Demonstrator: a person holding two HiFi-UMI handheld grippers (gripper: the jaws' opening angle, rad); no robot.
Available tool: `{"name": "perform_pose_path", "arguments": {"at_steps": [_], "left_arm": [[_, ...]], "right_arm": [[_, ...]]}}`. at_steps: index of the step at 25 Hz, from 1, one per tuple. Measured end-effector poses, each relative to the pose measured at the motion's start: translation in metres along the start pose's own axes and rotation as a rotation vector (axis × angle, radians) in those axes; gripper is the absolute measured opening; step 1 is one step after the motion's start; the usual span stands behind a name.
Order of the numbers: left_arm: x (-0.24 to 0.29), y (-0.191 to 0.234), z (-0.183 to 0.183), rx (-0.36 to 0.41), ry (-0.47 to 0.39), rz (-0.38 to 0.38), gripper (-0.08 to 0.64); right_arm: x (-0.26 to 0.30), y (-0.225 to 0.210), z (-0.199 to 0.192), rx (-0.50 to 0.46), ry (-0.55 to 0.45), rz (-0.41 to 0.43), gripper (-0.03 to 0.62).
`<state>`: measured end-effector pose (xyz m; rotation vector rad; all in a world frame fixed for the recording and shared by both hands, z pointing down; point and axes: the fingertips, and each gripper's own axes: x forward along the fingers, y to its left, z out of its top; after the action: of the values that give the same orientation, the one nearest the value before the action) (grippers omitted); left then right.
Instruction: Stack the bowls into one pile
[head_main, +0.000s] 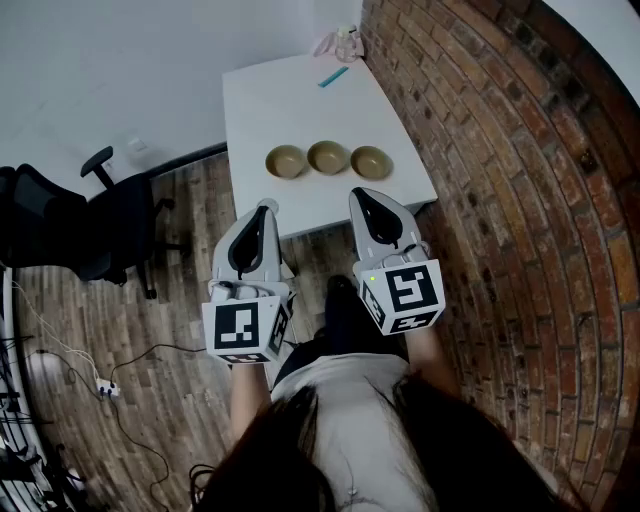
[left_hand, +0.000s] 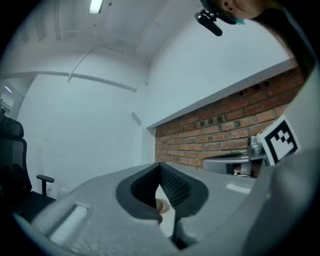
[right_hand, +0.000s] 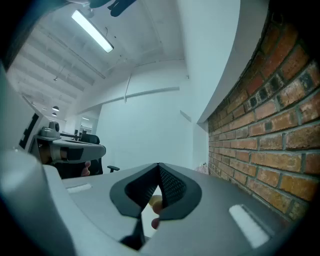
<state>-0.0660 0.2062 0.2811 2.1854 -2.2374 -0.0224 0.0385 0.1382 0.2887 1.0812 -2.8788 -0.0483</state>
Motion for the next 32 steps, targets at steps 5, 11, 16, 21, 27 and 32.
{"name": "perform_pose_path", "arguments": {"at_steps": [5, 11, 16, 21, 27, 32], "left_arm": [[0.018, 0.005, -0.002, -0.001, 0.008, -0.01, 0.0], [0.045, 0.009, -0.007, 0.004, 0.021, -0.011, 0.0], [0.068, 0.013, -0.011, 0.002, 0.029, -0.006, 0.0], [0.091, 0.019, -0.011, 0.001, 0.032, 0.004, 0.0], [0.124, 0.026, -0.016, 0.01, 0.047, 0.017, 0.0], [0.153, 0.027, -0.019, 0.01, 0.055, 0.021, 0.0]], "right_arm": [[0.016, -0.009, -0.008, 0.017, 0.022, -0.002, 0.003], [0.039, -0.023, -0.02, 0.019, 0.049, 0.009, 0.003], [0.06, -0.035, -0.032, 0.026, 0.078, 0.025, 0.003], [0.082, -0.046, -0.041, 0.024, 0.106, 0.032, 0.003], [0.109, -0.066, -0.054, 0.027, 0.141, 0.04, 0.003], [0.129, -0.086, -0.063, 0.027, 0.171, 0.043, 0.003]]}}
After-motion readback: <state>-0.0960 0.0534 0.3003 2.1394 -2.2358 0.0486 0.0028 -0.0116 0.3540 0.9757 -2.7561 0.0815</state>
